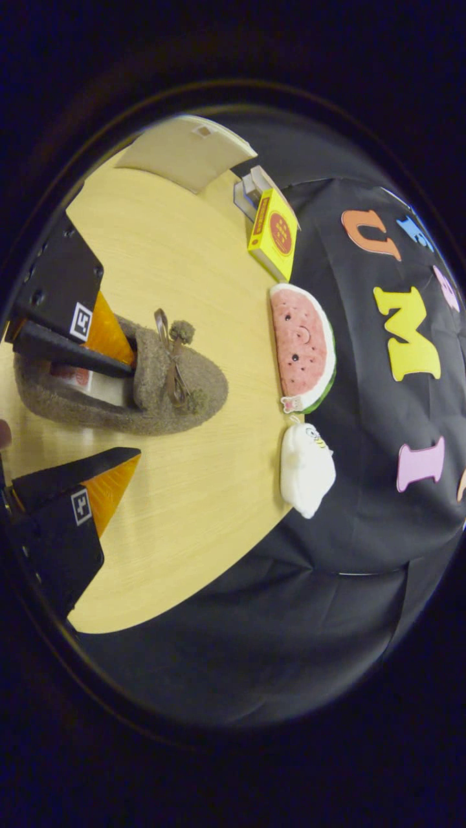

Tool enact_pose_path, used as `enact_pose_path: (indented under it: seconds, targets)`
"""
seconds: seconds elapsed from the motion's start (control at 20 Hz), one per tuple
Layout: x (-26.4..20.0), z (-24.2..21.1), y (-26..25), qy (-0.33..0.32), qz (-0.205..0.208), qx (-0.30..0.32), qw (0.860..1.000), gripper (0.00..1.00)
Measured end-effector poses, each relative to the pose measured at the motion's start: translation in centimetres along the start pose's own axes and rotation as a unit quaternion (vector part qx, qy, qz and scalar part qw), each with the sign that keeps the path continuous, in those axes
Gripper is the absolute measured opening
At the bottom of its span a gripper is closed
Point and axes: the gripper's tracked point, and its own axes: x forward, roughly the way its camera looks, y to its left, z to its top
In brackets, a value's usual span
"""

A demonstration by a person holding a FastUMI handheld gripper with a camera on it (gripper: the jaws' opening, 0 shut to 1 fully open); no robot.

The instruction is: Open the storage box then place both shoes into the box .Put the left shoe in first, then the right shoe, with the right side of both shoes facing outward in a uniform manner.

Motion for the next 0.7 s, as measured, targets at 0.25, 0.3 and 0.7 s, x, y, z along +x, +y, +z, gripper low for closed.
enact_pose_path:
  seconds: [0.25,0.3,0.7]
  targets:
    - [0.2,0.5,-1.2,-0.005,-0.026,0.027,0.999,0.16]
    - [0.1,0.2,-0.8,0.005,-0.018,0.037,0.999,0.01]
    - [-2.6,-0.1,1.2,0.007,0.02,0.116,0.993,0.0]
